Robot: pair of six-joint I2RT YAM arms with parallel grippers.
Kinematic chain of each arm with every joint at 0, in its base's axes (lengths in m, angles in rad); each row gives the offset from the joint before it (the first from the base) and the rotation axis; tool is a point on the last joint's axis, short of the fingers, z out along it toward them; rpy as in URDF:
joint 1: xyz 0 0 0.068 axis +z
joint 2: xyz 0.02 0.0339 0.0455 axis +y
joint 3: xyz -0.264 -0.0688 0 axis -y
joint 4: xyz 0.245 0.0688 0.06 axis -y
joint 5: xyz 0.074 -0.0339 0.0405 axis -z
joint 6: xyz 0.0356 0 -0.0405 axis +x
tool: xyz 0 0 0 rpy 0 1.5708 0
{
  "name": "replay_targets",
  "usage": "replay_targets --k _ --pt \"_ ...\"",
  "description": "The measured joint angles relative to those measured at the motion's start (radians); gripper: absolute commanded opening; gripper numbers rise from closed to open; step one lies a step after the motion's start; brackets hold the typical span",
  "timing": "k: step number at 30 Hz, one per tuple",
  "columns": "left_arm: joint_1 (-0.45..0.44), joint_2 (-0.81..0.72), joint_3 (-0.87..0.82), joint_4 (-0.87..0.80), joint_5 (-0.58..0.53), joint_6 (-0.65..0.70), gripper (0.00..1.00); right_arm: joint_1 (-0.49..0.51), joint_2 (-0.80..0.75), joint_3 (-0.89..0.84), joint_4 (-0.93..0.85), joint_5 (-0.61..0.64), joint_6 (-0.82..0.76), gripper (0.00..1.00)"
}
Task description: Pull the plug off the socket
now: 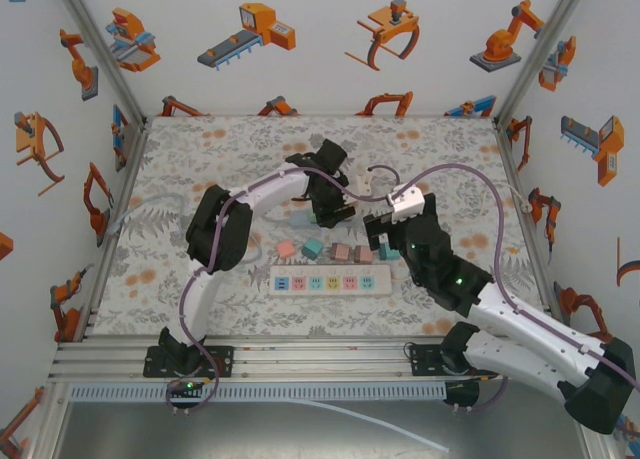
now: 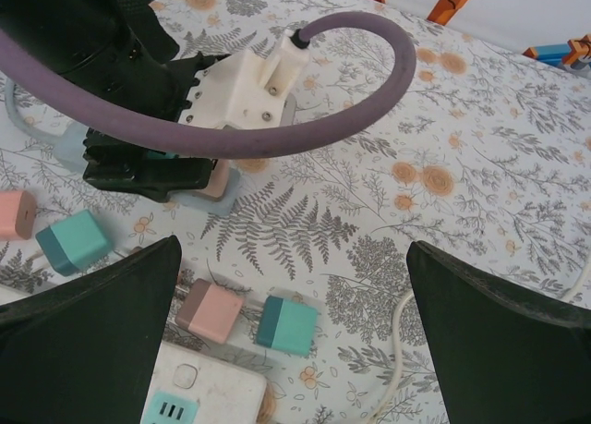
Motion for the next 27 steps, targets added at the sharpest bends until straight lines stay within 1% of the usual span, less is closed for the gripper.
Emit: replay_targets --k 2,5,9,11,13,15,18,22,25,27 --pt "0.001 -0.001 -0.004 0.012 0.001 -0.011 0.67 -0.022 0.000 0.000 0.000 -0.012 -0.005 0.98" --pt "0.005 -0.028 -0.050 0.057 0.013 -0.039 0.67 -0.084 0.004 0.000 0.006 -0.071 -0.009 0.96" --pt "0.035 -0.164 -0.199 0.148 0.064 -0.144 0.67 -0.214 0.032 0.000 0.039 -0.208 -0.023 0.96" --pt "0.068 -0.266 -0.278 0.220 0.089 -0.225 0.67 -0.272 0.064 0.004 0.053 -0.285 -0.044 0.96" --pt "0.119 -0.388 -0.360 0.318 0.113 -0.333 0.67 -0.323 0.111 0.023 0.059 -0.384 -0.083 0.97" --pt "0.188 -0.510 -0.427 0.411 0.128 -0.467 0.66 -0.364 0.170 0.048 0.063 -0.486 -0.138 0.97" --pt "0.289 -0.626 -0.494 0.517 0.128 -0.667 0.62 -0.396 0.259 0.105 0.046 -0.648 -0.257 0.97" --pt "0.391 -0.704 -0.605 0.568 0.091 -0.904 0.60 -0.400 0.404 0.220 -0.030 -0.832 -0.447 0.94" --pt "0.420 -0.704 -0.681 0.559 0.063 -1.017 0.59 -0.400 0.516 0.310 -0.107 -0.935 -0.591 0.91" --pt "0.426 -0.691 -0.724 0.553 0.059 -1.079 0.59 -0.400 0.583 0.359 -0.155 -0.981 -0.672 0.89"
